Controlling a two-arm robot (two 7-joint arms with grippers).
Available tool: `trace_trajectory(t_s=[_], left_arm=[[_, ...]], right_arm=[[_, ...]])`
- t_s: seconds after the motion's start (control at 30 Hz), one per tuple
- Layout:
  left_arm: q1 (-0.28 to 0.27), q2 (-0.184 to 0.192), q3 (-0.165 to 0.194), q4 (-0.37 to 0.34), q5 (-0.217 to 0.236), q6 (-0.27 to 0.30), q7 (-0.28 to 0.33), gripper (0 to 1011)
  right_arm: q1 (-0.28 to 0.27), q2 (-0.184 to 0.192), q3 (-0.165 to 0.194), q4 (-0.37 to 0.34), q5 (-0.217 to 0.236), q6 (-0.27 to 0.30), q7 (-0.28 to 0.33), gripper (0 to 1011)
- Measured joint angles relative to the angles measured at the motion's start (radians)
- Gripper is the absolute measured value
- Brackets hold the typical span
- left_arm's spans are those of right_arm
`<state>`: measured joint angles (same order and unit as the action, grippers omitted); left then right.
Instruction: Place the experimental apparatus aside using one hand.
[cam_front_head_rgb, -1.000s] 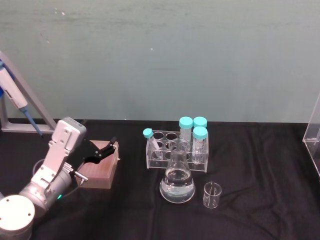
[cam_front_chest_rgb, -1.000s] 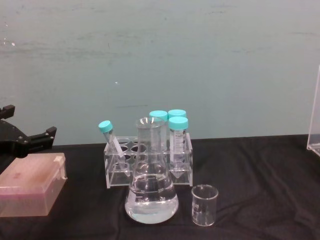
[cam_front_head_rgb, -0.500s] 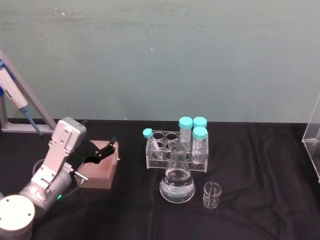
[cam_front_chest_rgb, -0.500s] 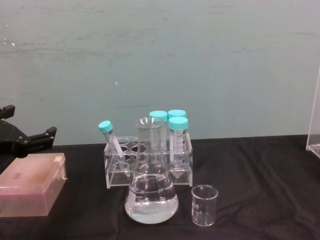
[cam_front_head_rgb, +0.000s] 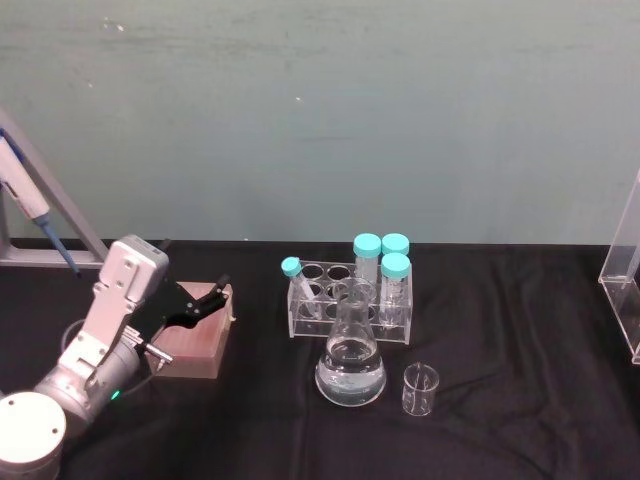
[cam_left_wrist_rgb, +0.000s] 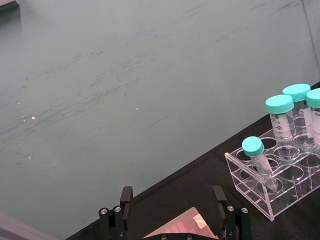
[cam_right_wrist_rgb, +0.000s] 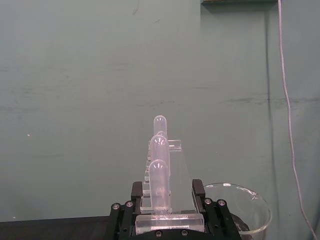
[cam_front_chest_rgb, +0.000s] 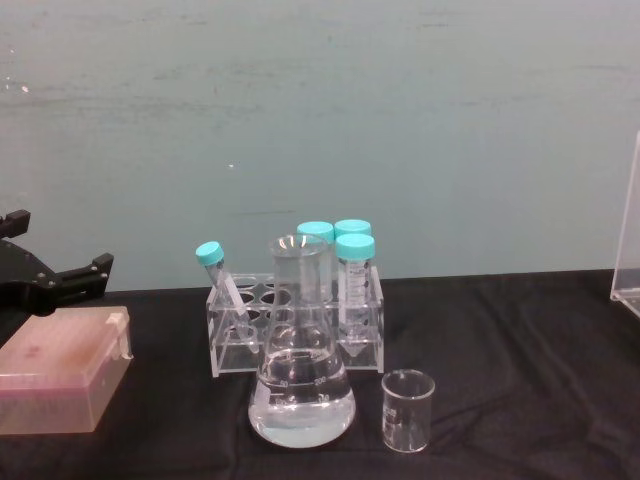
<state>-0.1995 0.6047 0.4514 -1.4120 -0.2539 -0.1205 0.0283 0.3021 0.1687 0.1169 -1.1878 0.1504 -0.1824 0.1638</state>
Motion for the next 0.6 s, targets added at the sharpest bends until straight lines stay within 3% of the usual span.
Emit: trace_trajectory(t_s=[0.6], left_arm=[[0.0,0.0,0.0,0.0,0.0,0.0,0.0,1000]], right_arm=[[-0.001,0.0,0.0,0.0,0.0,-0.001,-0.001,607]])
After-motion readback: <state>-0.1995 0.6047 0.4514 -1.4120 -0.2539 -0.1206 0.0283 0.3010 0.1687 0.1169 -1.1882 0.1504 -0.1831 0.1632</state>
